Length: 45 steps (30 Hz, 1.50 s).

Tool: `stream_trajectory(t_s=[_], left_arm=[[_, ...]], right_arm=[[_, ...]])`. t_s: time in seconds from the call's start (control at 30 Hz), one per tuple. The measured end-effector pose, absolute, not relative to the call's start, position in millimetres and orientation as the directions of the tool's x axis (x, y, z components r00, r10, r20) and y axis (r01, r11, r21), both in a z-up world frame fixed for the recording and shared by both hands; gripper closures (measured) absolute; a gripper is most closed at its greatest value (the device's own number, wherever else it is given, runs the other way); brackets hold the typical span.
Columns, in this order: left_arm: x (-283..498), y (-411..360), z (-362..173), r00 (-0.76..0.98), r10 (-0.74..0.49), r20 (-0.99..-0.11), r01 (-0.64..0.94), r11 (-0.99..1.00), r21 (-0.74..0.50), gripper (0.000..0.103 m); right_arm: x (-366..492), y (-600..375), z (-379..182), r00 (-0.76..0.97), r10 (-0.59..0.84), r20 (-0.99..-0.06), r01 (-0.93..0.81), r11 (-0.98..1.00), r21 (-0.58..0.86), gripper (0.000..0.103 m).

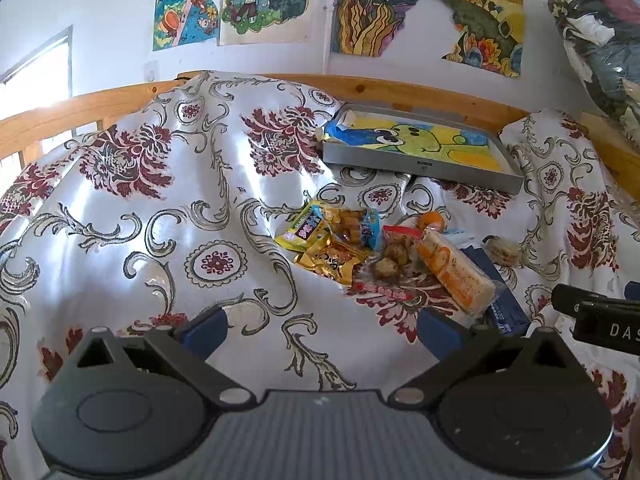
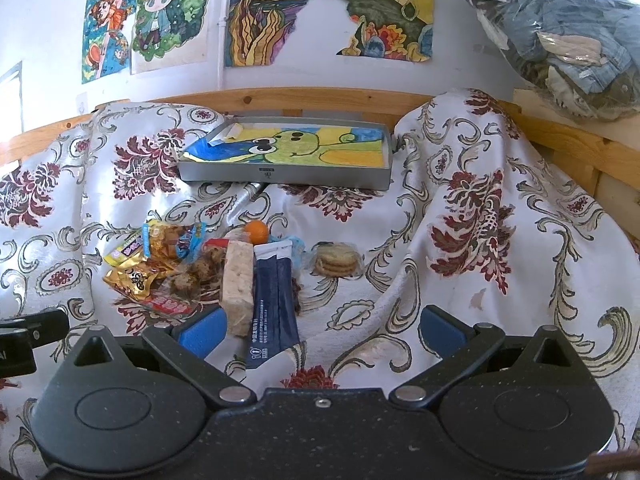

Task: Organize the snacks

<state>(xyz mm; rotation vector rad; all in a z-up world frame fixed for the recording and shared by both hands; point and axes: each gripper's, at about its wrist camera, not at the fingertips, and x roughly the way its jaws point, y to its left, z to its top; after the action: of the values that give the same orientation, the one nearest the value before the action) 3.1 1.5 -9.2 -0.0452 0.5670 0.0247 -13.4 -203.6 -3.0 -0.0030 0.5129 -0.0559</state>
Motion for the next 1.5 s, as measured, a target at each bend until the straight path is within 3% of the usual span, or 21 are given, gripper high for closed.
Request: stream_trajectory(t_s=[0.9, 1.23, 1.5], left_arm=[[84, -24, 28, 0.776, -0.048, -0.628, 0.053, 0.999, -0.011, 0.001], [113, -38, 22, 0.709, -0.093, -0.699, 0.102, 0.994, -0.029, 0.0], [139, -49, 4, 0.659, -0.15, -0.737, 0.131, 0.988, -0.084, 0.001]], right_arm=[[25, -224, 13, 0.854, -0.031, -0.52, 0.052, 0.998, 0.026, 0.001], [46, -228, 8, 0.874, -0.024, -0.486, -0.054, 0.988, -0.146, 0.001], [71, -234, -8, 0.871, -0.024, -0.491, -0.061, 0.986, -0.157, 0.001]])
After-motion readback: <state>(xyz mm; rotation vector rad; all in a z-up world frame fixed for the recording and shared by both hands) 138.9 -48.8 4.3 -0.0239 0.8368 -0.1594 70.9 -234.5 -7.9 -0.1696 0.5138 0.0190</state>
